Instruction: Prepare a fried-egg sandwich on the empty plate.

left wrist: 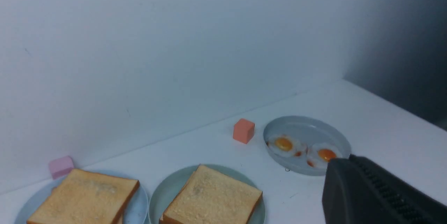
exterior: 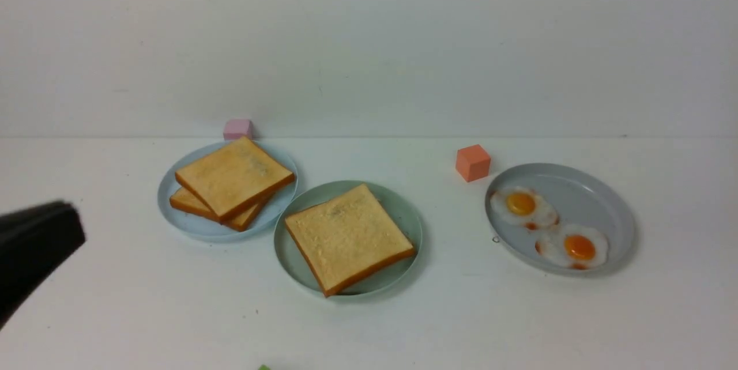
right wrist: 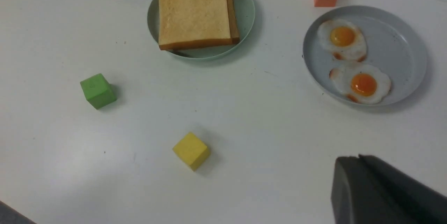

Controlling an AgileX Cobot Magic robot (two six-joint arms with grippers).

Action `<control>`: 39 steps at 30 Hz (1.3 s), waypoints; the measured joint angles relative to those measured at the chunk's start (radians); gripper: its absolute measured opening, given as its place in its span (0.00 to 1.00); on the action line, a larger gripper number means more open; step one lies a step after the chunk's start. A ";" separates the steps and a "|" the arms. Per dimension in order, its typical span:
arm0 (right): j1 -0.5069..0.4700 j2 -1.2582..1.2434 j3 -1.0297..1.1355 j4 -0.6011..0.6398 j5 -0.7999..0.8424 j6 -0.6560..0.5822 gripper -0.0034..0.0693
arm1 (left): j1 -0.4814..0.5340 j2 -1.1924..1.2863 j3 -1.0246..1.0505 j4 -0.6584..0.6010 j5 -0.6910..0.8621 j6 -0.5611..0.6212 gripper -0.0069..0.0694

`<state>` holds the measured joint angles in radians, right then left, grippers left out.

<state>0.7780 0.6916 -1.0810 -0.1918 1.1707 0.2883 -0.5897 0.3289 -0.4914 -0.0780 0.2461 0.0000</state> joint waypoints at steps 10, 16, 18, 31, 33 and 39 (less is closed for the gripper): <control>0.000 0.000 0.000 0.050 0.003 0.000 0.03 | 0.000 -0.248 0.243 -0.037 -0.090 -0.007 0.07; 0.000 0.000 0.000 0.074 0.028 0.000 0.03 | 0.000 -0.248 0.244 -0.037 0.005 -0.007 0.07; 0.000 0.000 0.000 0.074 0.033 0.000 0.03 | 0.000 -0.248 0.244 -0.037 0.023 -0.007 0.07; 0.000 0.000 0.000 0.074 0.038 0.000 0.04 | 0.000 -0.248 0.244 -0.037 0.087 -0.007 0.07; 0.000 0.000 0.000 0.074 0.038 0.000 0.04 | 0.000 -0.248 0.244 -0.037 0.087 -0.007 0.07; 0.000 0.000 0.000 0.075 0.039 0.000 0.05 | 0.000 -0.248 0.244 -0.037 0.087 -0.007 0.07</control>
<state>0.7780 0.6916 -1.0810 -0.1168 1.2096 0.2883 -0.5897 0.0811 -0.2473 -0.1151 0.3335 -0.0066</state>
